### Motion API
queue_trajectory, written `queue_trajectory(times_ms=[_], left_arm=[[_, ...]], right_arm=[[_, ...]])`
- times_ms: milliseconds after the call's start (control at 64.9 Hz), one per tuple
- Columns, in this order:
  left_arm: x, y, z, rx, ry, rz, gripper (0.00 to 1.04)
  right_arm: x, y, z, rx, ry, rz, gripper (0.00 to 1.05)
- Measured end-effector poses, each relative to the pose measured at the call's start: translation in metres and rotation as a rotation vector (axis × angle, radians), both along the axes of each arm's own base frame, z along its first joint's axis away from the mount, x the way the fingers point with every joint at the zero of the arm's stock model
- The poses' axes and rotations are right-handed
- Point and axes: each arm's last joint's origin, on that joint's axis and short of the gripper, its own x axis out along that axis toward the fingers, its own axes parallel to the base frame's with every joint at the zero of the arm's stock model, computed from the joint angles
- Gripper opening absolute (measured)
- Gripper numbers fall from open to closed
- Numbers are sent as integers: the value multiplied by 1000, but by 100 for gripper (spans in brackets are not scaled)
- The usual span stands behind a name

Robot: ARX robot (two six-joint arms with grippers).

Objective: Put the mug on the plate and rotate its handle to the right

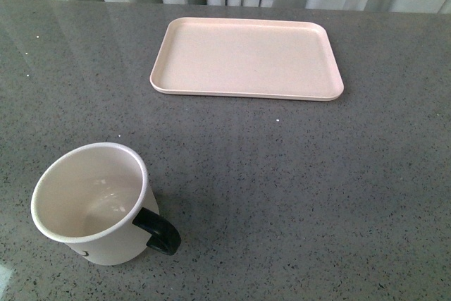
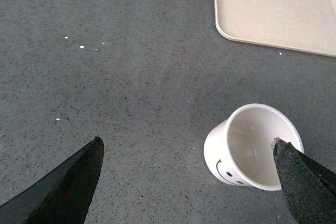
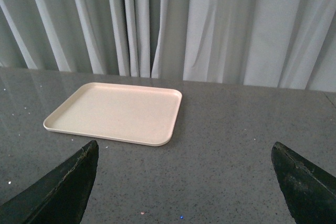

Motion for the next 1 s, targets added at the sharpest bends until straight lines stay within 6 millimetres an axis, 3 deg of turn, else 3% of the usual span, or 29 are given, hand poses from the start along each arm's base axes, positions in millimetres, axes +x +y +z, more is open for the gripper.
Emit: queue_trajectory(times_ms=[108,601,740,755,1002], left_arm=[[19,-7,-9,51,97,-117,96],[51,-31,-20,118,153,-250,96],[57,-40,-28,124,178,-281,96],[66,-48,-37,138,219,-309,96],[85,-48,-40,159,230,-309,96]], right_arm=[[0,0,0,0,0,0,96],[0,0,0,0,0,0,96],[0,0,0,0,0,0,96],[0,0,0,0,0,0,96],[0,0,0,0,0,0,96]])
